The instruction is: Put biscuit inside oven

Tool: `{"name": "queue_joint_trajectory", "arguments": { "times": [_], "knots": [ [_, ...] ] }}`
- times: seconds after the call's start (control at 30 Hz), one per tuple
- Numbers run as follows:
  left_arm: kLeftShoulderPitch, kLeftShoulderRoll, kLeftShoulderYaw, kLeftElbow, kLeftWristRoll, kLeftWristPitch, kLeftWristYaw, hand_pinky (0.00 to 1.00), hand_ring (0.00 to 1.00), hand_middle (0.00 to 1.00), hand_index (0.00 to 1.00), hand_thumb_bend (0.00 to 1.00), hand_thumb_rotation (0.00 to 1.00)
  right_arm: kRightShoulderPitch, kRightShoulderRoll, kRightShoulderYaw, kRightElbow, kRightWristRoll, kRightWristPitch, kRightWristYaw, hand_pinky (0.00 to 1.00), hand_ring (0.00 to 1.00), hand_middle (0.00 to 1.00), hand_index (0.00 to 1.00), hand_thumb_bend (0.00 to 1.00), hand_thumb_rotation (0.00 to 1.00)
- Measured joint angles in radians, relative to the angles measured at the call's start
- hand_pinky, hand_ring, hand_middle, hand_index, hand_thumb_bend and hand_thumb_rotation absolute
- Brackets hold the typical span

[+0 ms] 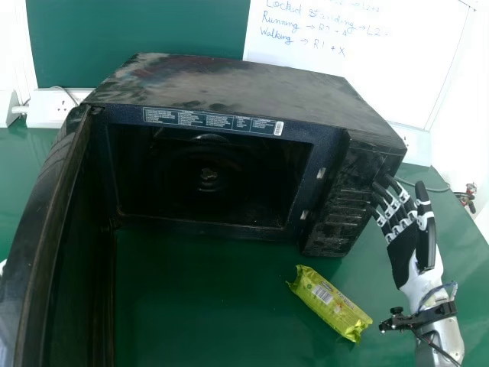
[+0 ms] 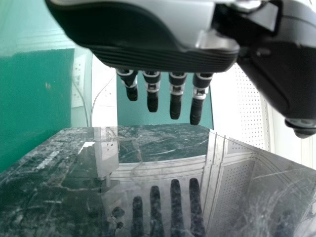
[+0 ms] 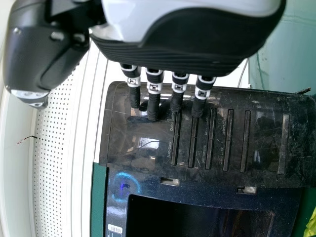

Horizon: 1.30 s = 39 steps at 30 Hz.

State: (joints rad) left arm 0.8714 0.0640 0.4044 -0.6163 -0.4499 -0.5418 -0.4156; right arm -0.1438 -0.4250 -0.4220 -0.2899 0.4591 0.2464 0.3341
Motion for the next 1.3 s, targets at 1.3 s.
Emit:
{"name": "queue_joint_trajectory", "arguments": {
  "times": [1.3],
  "knots": [
    [-0.008, 0.0, -0.008, 0.01, 0.019, -0.028, 0.002, 0.69, 0.82, 0.85, 0.84, 1.0, 0.84, 0.05, -0.301, 0.023, 0.047, -0.356, -0.383, 0.237, 0.95, 0.89, 0.91, 0.98, 0.83, 1.0]
  ]
}}
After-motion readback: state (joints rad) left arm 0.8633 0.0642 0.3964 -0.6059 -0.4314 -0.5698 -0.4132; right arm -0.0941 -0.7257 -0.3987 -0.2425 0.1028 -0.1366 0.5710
